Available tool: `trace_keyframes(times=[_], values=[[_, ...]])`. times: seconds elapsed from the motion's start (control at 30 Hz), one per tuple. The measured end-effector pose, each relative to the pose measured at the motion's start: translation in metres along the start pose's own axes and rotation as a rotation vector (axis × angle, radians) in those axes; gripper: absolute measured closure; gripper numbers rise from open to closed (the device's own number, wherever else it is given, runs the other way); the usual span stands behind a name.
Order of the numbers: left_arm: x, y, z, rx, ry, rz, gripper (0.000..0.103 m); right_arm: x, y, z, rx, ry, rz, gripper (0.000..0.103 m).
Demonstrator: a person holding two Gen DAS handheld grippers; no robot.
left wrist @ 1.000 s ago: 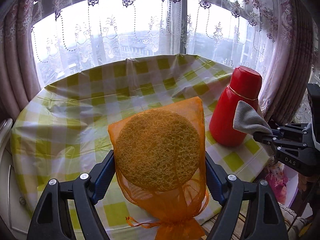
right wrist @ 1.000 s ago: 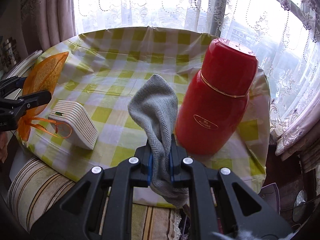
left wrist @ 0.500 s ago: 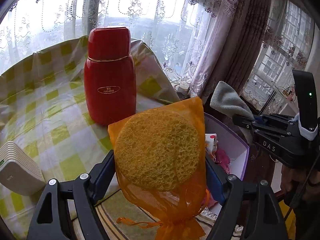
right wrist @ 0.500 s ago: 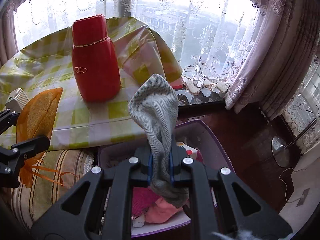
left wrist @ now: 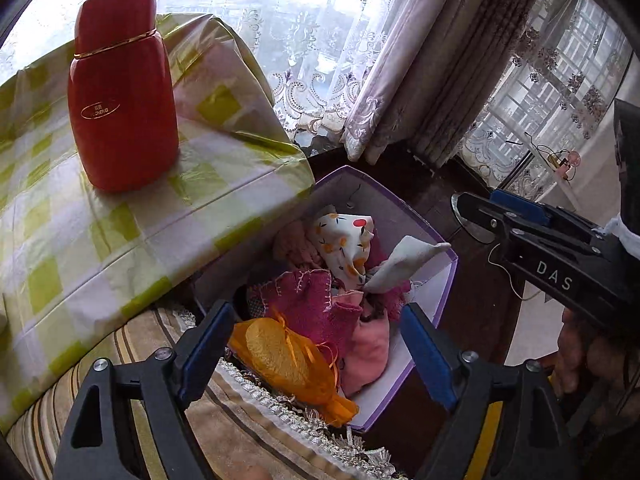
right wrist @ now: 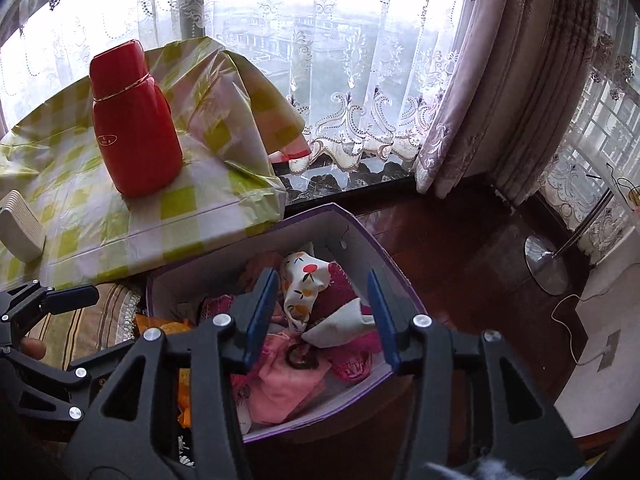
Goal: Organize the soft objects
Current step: 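Carry the orange pouch and grey pouch into the white box and release them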
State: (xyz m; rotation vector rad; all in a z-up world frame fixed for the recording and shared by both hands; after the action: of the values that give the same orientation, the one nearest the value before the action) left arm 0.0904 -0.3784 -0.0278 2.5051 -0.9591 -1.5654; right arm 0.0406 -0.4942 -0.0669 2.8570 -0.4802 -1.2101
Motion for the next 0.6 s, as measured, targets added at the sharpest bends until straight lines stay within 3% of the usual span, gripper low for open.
trace_keyframes(times=[0.23,0.37,0.6], values=[[-0.015,-0.002,0.015,-0.063,0.015,-0.021,0.013,-0.004,0.006,0.013,0.015,-0.014,0.007,0.052],[-0.021,-0.008,0.013,-0.071,0.049,-0.08,0.005,-0.008,0.009,0.02,0.015,-0.02,0.016,0.052],[-0.021,-0.009,0.011,-0.074,0.051,-0.08,0.004,-0.01,0.012,0.029,0.013,-0.033,0.018,0.052]])
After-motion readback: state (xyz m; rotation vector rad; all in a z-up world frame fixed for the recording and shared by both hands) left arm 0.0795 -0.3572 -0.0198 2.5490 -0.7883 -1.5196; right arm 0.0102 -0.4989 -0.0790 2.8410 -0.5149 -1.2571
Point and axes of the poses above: each gripper's, at about its wrist camera, not at the fingertips, and x roughly the way its jaws point, y to its right, z to its underside, the point moved 10 cm from there along x, roughly the way its jaws point, and after that the axes turned 9 degrees about -x, right-handed, at the moved point
